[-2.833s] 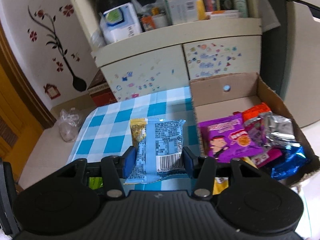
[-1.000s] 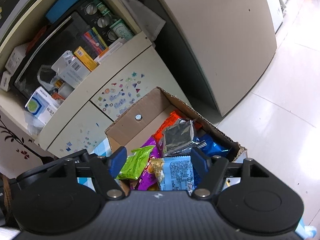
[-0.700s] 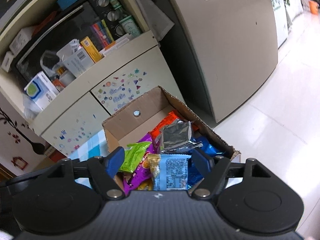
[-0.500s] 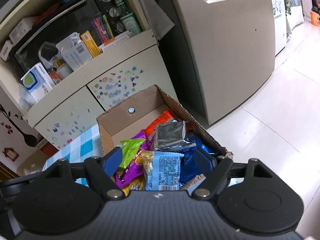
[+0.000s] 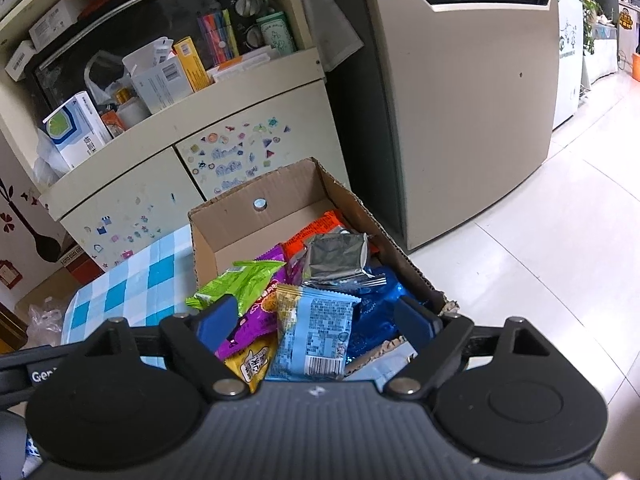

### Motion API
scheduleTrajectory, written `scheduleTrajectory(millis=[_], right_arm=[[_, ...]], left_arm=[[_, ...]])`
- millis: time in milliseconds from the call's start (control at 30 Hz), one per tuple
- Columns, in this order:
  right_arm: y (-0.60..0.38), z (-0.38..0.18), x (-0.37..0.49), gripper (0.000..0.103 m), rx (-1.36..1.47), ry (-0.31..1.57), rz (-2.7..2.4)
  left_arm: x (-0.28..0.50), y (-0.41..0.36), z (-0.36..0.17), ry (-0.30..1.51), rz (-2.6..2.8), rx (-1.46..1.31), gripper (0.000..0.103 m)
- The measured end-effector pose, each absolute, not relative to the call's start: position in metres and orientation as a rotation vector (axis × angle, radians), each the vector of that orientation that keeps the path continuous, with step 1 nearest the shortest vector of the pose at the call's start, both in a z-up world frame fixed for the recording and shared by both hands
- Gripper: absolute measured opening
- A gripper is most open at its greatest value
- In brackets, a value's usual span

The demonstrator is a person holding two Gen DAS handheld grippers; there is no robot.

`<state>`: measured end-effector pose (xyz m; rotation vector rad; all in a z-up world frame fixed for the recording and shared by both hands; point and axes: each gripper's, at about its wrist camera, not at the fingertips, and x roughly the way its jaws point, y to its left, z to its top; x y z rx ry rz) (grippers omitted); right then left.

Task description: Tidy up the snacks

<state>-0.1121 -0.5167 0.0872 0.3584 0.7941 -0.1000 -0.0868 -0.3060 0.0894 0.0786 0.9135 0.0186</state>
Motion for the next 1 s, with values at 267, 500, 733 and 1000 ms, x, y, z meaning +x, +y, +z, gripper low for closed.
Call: scheduleTrajectory(millis=[267, 500, 733, 1000], right_arm=[[-0.514, 0.085, -0.107, 0.091, 0.320, 0.820, -0.127], [-0.515, 0.081, -0.103, 0.093, 0.313, 0.835, -0.140], [-0.513, 0.077, -0.099, 0.093, 0.304, 0.850, -0.150], [-0.509, 0.074, -0.095, 0.093, 0.255, 0.859, -0.162]], left_arm=[[-0.081, -0.312, 0.086, 0.926, 0.027, 0.107, 0.100], [-0.075, -0.318, 0.084, 0.934, 0.017, 0.126, 0.101], [-0.070, -0.320, 0.080, 0.942, 0.017, 0.148, 0.101], [-0.065, -0.320, 0.075, 0.951, 0.024, 0.160, 0.102]])
